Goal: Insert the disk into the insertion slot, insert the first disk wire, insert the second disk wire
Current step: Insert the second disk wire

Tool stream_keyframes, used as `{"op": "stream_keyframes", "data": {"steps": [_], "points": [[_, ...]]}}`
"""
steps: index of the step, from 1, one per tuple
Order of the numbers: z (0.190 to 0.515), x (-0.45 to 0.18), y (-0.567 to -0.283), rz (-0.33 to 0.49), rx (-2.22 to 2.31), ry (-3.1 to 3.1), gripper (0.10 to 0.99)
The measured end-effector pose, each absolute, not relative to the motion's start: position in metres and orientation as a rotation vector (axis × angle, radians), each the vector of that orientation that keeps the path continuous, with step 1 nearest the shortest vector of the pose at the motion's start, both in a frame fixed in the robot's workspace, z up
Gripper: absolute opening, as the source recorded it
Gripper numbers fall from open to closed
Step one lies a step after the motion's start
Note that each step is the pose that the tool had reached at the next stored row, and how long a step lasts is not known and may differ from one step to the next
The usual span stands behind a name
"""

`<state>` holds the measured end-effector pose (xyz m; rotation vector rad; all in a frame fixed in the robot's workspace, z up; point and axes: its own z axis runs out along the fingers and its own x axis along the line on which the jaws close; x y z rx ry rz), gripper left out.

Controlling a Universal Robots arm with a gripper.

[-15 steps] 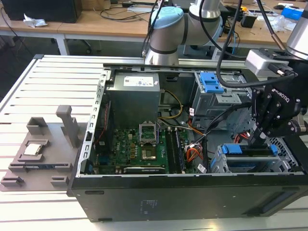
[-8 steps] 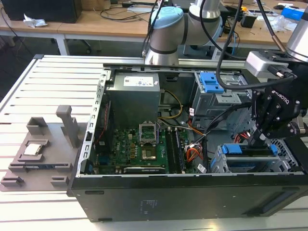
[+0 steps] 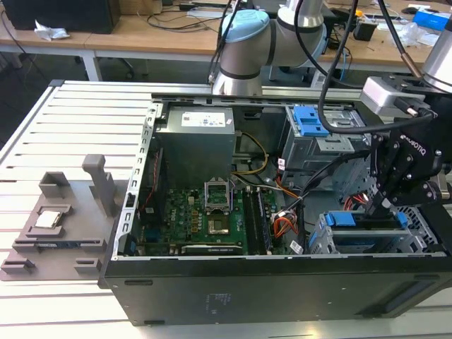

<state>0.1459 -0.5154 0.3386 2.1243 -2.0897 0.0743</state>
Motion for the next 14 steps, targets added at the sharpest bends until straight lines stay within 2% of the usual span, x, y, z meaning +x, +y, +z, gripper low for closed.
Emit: {"op": "stream_keyframes", "data": {"steps": [14], "points": [[0.3384, 0.1377, -0.5154, 0.074, 2.124, -2.09, 0.106]]}}
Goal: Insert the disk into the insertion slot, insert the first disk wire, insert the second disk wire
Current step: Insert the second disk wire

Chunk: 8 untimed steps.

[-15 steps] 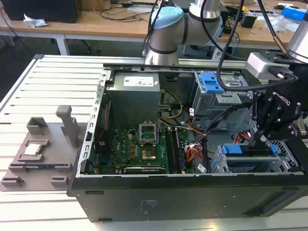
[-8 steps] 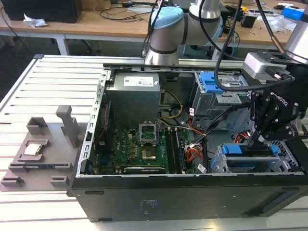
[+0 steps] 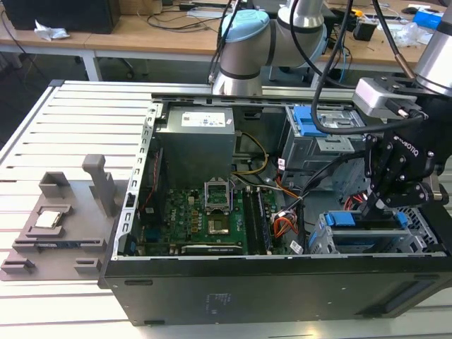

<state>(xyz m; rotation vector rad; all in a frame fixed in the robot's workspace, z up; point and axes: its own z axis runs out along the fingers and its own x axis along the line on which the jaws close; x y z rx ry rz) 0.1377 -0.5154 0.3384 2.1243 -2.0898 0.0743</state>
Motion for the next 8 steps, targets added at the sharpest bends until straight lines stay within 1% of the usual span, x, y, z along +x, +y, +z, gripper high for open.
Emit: {"op": "stream_keyframes", "data": {"steps": [8], "points": [[0.3348, 0.1391, -0.5155, 0.074, 2.124, -2.09, 0.106]]}}
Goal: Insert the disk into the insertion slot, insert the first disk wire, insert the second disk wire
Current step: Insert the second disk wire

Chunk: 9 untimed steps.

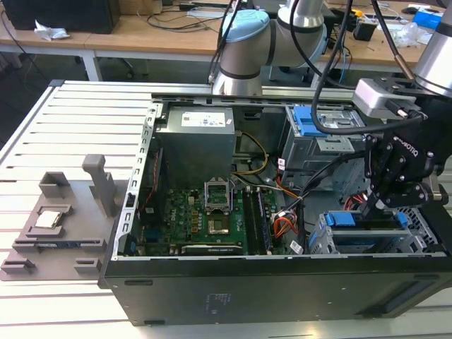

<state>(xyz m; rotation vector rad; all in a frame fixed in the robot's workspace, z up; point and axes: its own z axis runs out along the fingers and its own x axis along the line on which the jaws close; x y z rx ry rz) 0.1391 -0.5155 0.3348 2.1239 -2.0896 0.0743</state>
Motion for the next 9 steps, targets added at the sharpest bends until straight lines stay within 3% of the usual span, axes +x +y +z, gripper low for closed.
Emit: {"op": "stream_keyframes", "data": {"steps": [6, 9], "points": [[0.3346, 0.1402, -0.5154, 0.074, 2.125, -2.09, 0.106], [0.3361, 0.1402, -0.5154, 0.073, 2.125, -2.09, 0.169]]}}
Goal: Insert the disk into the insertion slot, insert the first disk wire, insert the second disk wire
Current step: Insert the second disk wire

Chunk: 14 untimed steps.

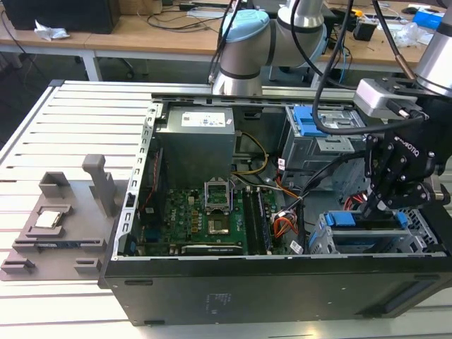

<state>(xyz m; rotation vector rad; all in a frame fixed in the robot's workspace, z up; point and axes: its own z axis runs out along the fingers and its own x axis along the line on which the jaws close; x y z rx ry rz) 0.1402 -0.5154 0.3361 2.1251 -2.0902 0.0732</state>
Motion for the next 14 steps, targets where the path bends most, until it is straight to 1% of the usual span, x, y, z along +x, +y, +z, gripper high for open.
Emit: {"op": "stream_keyframes", "data": {"steps": [3, 6, 7, 8, 9, 14], "points": [[0.357, 0.14, -0.515, 0.074, 2.125, -2.09, 0.169], [0.363, 0.14, -0.515, 0.074, 2.124, -2.09, 0.169], [0.367, 0.14, -0.515, 0.074, 2.125, -2.09, 0.153], [0.371, 0.14, -0.515, 0.073, 2.125, -2.09, 0.102], [0.374, 0.14, -0.515, 0.072, 2.126, -2.091, 0.102], [0.376, 0.14, -0.528, 0.017, 2.155, -2.116, 0.102]]}}
